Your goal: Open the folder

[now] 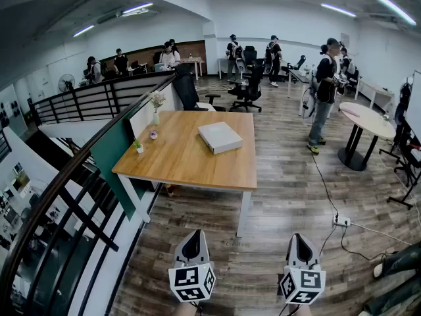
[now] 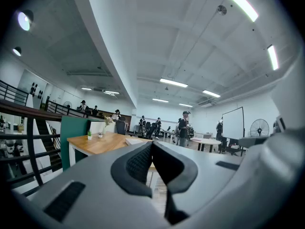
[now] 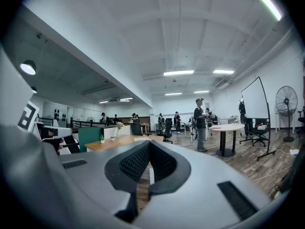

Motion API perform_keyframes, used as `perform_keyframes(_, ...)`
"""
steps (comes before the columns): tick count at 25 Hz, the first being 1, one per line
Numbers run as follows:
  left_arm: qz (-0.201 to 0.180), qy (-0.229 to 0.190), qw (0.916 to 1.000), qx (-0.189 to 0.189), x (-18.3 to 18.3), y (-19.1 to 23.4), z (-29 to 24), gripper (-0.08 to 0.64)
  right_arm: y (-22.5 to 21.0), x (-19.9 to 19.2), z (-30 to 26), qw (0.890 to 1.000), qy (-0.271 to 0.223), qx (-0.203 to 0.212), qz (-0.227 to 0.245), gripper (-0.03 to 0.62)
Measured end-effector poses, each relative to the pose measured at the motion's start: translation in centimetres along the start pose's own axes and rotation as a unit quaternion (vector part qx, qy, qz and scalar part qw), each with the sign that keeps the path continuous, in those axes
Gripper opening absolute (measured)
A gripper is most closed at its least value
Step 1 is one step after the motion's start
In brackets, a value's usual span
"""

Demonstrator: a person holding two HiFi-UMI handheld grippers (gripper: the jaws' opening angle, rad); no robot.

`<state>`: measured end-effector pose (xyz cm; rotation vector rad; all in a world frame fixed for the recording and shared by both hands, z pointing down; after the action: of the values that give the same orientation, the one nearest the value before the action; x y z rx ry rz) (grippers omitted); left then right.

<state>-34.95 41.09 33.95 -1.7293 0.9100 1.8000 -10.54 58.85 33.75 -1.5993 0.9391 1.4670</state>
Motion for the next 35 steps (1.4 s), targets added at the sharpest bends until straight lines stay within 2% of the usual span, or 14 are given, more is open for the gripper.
perform_keyframes(9, 0.005, 0.004, 1.0000, 0.006, -0.3, 0.6, 0.7, -0.003, 0.4, -0.2, 0.6, 1.000, 0.006, 0.000, -0.002, 0.000)
perform_keyframes(14, 0.006, 0.010, 0.9999, 0.005, -0.3, 0.3, 1.1, -0.003, 0.1, -0.7, 1.0, 1.000, 0.014, 0.013, -0.020, 0.002)
perform_keyframes(19, 0.007, 0.011, 0.9999, -0.001, -0.2, -0.1, 1.2, -0.003, 0.0, -0.8, 1.6, 1.000, 0.013, 0.005, -0.009, 0.002)
perform_keyframes(20, 0.008, 0.012, 0.9999, -0.004, -0.2, -0.2, 1.1, 0.008, -0.1, -0.8, 1.7, 1.000, 0.013, 0.004, -0.010, 0.002)
perform_keyframes(21, 0.009, 0.014, 0.9998, -0.007, -0.2, -0.3, 1.1, 0.076, -0.2, -0.8, 1.7, 1.000, 0.014, 0.003, -0.011, 0.002)
perform_keyframes(22, 0.009, 0.016, 0.9998, -0.010, -0.3, -0.4, 1.1, 0.098, -0.3, -0.9, 1.8, 1.000, 0.015, 0.002, -0.013, 0.002)
perform_keyframes(25, 0.005, 0.021, 0.9997, -0.014, -0.5, -0.5, 1.3, 0.105, -0.4, -1.1, 2.2, 1.000, 0.019, 0.002, -0.016, 0.002)
perform_keyframes(26, 0.004, 0.022, 0.9996, -0.017, -0.6, -0.5, 1.4, 0.126, -0.3, -1.3, 2.3, 1.000, 0.020, 0.002, -0.016, 0.002)
perform_keyframes(28, 0.002, 0.023, 0.9995, -0.022, -0.8, -0.3, 1.5, 0.194, -0.1, -1.6, 2.4, 1.000, 0.023, 0.003, -0.017, 0.002)
perform_keyframes(31, -0.002, 0.022, 0.9994, -0.026, -1.0, -0.3, 1.5, 0.250, 0.0, -1.8, 2.6, 0.999, 0.026, 0.004, -0.019, 0.002)
perform_keyframes(35, -0.012, 0.007, 0.9998, -0.017, -0.9, 0.0, 1.6, 0.368, 0.2, -1.9, 2.5, 0.999, 0.027, 0.002, -0.021, 0.002)
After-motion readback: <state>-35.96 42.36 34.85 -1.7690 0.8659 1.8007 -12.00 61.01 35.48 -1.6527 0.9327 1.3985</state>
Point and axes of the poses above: the fingertips, and each gripper's own axes: z backward along the fingers, y to its left, x out of its top, the point moved 10 cm from there along z, backward along the fingers, and after that the axes turned 1 degree about -x, right-handed, at the moved point
